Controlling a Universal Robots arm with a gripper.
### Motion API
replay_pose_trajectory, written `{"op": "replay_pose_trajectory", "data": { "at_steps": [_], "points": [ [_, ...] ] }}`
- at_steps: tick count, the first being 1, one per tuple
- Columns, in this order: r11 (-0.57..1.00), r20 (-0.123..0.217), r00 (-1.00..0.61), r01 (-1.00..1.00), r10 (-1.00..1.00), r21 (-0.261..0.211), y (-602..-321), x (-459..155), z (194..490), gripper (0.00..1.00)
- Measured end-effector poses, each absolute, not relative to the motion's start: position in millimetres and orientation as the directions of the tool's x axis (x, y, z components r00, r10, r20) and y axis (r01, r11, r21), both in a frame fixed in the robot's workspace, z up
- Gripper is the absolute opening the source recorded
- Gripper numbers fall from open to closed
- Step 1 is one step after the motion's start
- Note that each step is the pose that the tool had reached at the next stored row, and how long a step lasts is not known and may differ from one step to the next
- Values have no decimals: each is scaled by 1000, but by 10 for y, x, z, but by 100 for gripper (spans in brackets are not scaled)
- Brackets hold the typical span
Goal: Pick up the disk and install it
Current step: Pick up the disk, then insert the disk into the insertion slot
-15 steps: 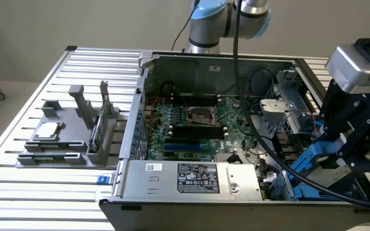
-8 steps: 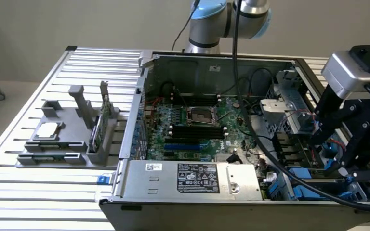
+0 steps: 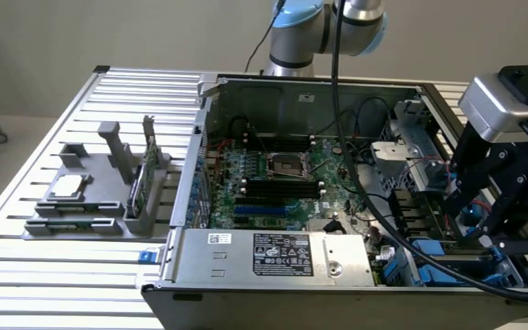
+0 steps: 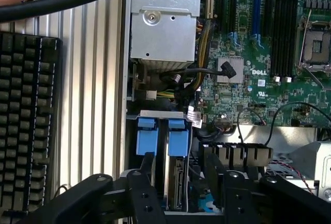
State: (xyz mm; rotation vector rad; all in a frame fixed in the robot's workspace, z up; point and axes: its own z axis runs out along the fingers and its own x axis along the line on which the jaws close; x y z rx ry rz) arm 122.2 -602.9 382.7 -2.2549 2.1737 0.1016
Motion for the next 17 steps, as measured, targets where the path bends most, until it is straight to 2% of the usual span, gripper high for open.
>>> {"op": "replay_pose_trajectory", "data": {
  "at_steps": [1, 2, 3, 4, 17],
  "points": [
    [-38, -52, 36, -999, -998, 39, -6029, 1221, 3827, 50],
    [-38, -52, 35, -999, -998, 39, -6029, 1222, 3827, 44],
    [-38, -52, 36, -999, -998, 39, -6029, 1222, 3827, 44],
    [-38, -52, 36, -999, -998, 39, -6029, 1222, 3827, 37],
    [-38, -52, 36, -999, -998, 39, -6029, 1222, 3827, 37]
  ]
}}
